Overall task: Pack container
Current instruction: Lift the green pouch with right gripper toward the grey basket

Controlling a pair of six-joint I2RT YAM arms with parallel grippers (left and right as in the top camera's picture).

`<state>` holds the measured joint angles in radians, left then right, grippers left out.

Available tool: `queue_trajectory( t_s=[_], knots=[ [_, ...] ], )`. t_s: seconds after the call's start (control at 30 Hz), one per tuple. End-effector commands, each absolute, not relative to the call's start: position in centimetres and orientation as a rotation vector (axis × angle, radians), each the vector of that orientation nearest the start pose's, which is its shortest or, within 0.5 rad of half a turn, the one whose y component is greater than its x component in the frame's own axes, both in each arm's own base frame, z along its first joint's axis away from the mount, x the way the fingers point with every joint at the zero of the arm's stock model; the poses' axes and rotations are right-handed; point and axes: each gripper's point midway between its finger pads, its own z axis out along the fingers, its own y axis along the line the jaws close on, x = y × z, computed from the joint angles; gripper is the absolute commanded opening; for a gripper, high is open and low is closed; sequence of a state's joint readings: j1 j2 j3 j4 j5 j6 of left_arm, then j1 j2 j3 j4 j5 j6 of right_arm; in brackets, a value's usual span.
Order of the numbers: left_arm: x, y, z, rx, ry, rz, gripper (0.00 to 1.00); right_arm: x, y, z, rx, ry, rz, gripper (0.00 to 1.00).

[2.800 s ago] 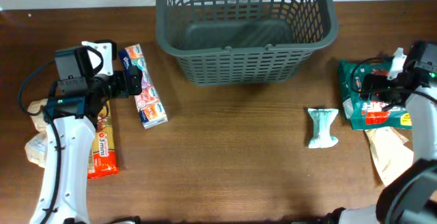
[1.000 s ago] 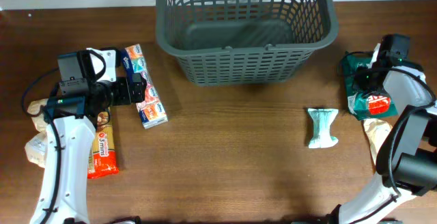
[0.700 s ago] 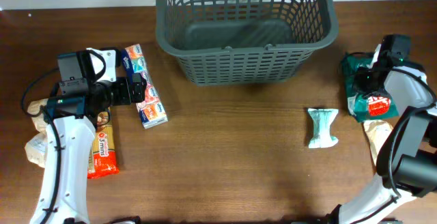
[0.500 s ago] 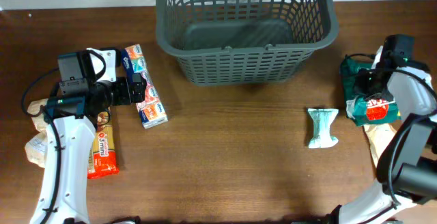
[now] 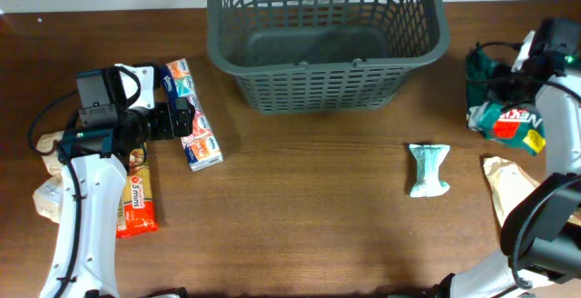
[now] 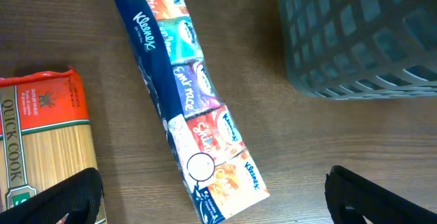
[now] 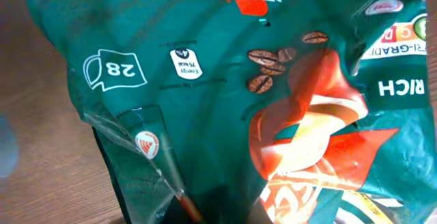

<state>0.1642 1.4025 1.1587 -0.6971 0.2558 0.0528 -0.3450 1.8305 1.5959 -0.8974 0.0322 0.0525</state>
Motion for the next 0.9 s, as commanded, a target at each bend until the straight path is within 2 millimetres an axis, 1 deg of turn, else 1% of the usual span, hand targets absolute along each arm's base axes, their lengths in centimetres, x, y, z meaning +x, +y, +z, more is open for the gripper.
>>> queue_trajectory(
  t_s=[0.0, 0.1, 0.23, 0.3, 0.37, 0.43, 0.47, 0.57, 0.63, 0.67, 0.7, 0.73, 0.8, 0.87],
  knots=[
    [37.5, 1.6, 18.5, -0.008, 2.467, -0.24, 0.99, 43.4, -16.4, 23.2, 0.518, 2.453, -0.163, 0.04],
    [37.5, 1.6, 18.5, -0.008, 2.467, -0.24, 0.99, 43.8, -16.4, 26.9, 0.491, 2.398, -0.171, 0.04],
    [37.5, 1.6, 18.5, -0.008, 2.467, -0.24, 0.99, 43.8, -16.3, 31.7, 0.46, 2.322, -0.181, 0.04],
    [37.5, 1.6, 18.5, -0.009, 2.467, -0.24, 0.99, 43.8, -15.6, 34.1, 0.428, 2.282, -0.145, 0.04],
    [37.5, 1.7, 18.5, -0.01, 2.467, -0.235, 0.99, 43.8, -14.4, 36.4, 0.379, 2.242, -0.081, 0.04],
    [37.5, 1.7, 18.5, -0.011, 2.468, -0.231, 0.99, 43.8, -13.0, 38.5, 0.313, 2.202, -0.014, 0.04],
    [37.5, 1.7, 18.5, -0.011, 2.468, -0.232, 0.99, 43.7, -11.9, 40.1, 0.273, 2.169, 0.032, 0.04],
    [37.5, 1.7, 18.5, -0.011, 2.468, -0.232, 0.99, 43.7, -9.9, 42.6, 0.185, 2.118, 0.081, 0.04],
    [37.5, 1.7, 18.5, -0.011, 2.468, -0.232, 0.99, 43.7, -8.1, 44.0, 0.112, 2.086, 0.103, 0.04],
    [37.5, 1.7, 18.5, -0.011, 2.468, -0.232, 0.99, 43.8, -6.8, 44.9, 0.072, 2.064, 0.117, 0.04],
    [37.5, 1.7, 18.5, -0.011, 2.468, -0.232, 0.99, 43.9, -5.5, 45.4, 0.025, 2.05, 0.133, 0.04],
    [37.5, 1.7, 18.5, -0.011, 2.468, -0.232, 0.99, 44.0, -4.8, 45.6, -0.009, 2.042, 0.143, 0.04],
    [37.5, 1.7, 18.5, -0.011, 2.469, -0.232, 0.99, 44.2, -2.0, 46.4, -0.112, 2.012, 0.19, 0.04],
    [37.5, 1.7, 18.5, -0.011, 2.468, -0.232, 0.99, 44.4, 0.6, 46.8, -0.179, 1.988, 0.233, 0.04]
  ],
)
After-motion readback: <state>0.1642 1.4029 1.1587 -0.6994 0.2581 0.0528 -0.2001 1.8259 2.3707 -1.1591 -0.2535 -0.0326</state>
